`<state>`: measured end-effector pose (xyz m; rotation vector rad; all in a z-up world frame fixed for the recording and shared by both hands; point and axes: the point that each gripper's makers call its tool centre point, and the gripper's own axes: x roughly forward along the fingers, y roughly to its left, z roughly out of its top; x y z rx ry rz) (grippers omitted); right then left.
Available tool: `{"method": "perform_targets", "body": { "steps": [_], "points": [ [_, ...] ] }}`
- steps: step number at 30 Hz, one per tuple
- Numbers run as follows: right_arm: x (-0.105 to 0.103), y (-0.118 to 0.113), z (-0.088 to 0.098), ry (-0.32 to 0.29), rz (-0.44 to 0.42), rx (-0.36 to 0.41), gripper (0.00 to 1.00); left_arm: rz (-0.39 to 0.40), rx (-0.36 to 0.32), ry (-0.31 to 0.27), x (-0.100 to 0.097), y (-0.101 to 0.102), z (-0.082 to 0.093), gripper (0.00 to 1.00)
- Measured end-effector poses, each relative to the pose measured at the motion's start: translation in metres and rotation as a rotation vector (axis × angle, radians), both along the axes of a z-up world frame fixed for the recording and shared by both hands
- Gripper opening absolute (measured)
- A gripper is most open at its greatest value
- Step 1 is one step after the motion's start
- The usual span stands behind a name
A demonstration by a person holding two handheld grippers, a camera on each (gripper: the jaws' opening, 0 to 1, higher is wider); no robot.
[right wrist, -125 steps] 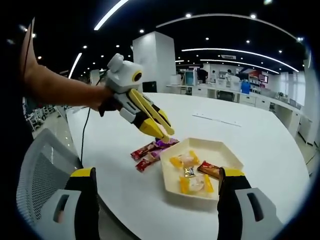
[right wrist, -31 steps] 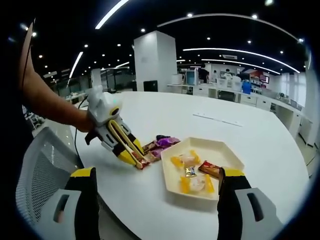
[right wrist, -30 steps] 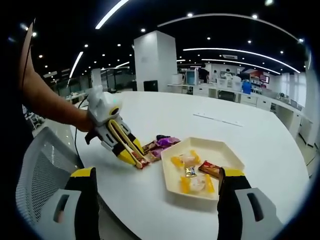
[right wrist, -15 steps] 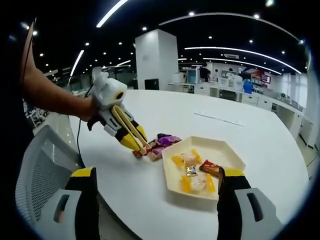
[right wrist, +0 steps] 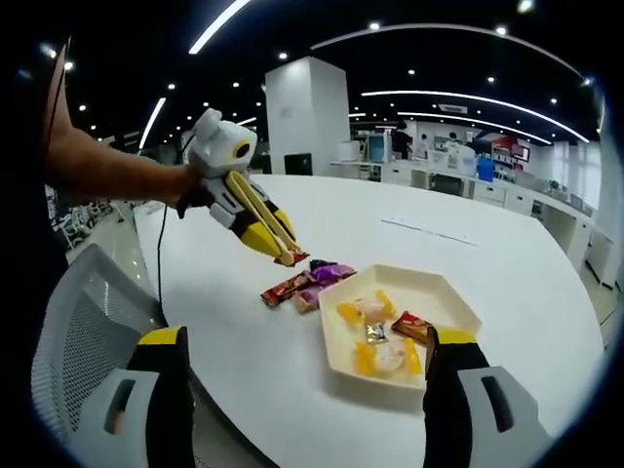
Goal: Place the target food into the container with the food tongs after gripping and lifting it, then release it inside without dropping or visibly crushing the food.
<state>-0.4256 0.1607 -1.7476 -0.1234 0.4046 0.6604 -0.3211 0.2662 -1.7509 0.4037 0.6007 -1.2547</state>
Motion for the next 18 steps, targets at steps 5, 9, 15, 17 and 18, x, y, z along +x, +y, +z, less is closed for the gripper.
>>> {"method": "perform_targets", "body": {
  "steps": [5,9,15,17,18],
  "points": [
    [0.001,-0.002,0.001,-0.008,-0.01,-0.004,0.99,0.01,-0.015,0.015,0.004,0.0,0.012,0.19],
    [0.001,-0.002,0.001,-0.008,-0.009,-0.003,0.99,0.006,-0.015,0.01,0.007,0.001,0.017,0.19],
    [0.001,-0.002,0.001,-0.004,-0.01,-0.005,0.98,-0.001,-0.009,-0.008,0.011,0.001,0.02,0.19],
    [0.001,-0.001,0.0,-0.003,-0.007,-0.003,0.98,-0.002,-0.006,-0.007,0.011,0.001,0.02,0.19],
    [0.0,-0.001,0.0,0.0,-0.008,-0.004,0.98,-0.002,-0.007,-0.005,0.01,0.001,0.021,0.19]
  ]
}}
